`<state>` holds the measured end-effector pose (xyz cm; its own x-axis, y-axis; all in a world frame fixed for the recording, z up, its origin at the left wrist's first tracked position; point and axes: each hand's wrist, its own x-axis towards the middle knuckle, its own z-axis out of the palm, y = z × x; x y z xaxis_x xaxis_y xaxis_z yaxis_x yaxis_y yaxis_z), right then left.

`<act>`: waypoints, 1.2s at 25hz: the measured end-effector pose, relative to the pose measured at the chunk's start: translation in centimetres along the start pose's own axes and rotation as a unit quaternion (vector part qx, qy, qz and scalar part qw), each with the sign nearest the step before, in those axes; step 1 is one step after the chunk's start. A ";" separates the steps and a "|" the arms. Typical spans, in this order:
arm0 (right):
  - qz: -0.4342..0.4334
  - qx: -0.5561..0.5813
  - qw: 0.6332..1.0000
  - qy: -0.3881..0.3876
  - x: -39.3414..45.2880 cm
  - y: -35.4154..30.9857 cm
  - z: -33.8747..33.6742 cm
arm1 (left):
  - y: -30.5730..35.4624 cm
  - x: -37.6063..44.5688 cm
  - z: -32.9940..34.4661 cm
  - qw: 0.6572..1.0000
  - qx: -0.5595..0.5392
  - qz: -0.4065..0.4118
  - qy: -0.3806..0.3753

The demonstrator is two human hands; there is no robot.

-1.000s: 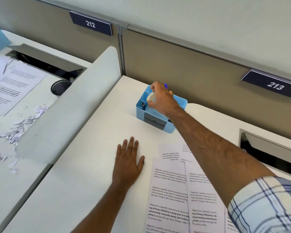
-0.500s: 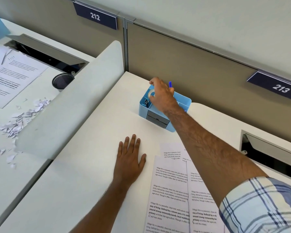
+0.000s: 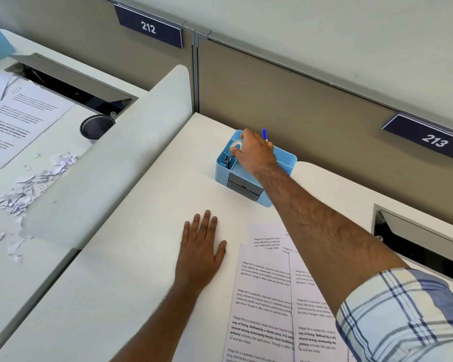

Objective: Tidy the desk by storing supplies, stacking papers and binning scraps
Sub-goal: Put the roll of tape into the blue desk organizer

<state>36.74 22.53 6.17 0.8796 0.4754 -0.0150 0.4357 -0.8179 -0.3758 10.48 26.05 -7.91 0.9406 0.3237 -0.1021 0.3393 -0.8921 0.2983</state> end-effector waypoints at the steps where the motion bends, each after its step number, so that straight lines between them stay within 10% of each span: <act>1: 0.000 -0.006 1.000 -0.005 0.3 -0.2 0.1 | 0.0 0.0 0.0 1.000 0.000 0.000 0.001; 18: -0.048 -0.026 0.997 0.052 3.1 0.8 -2.0 | -0.1 0.1 0.2 1.000 -0.008 0.000 -0.001; 30: 0.006 0.210 0.956 0.203 -4.0 6.5 -2.5 | -0.3 0.0 0.4 1.000 -0.007 0.008 0.009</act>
<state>36.55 14.52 6.08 0.9230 0.2316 0.3072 0.3846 -0.5801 -0.7180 10.37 26.20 -8.43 0.9458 0.3150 -0.0792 0.3236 -0.8929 0.3131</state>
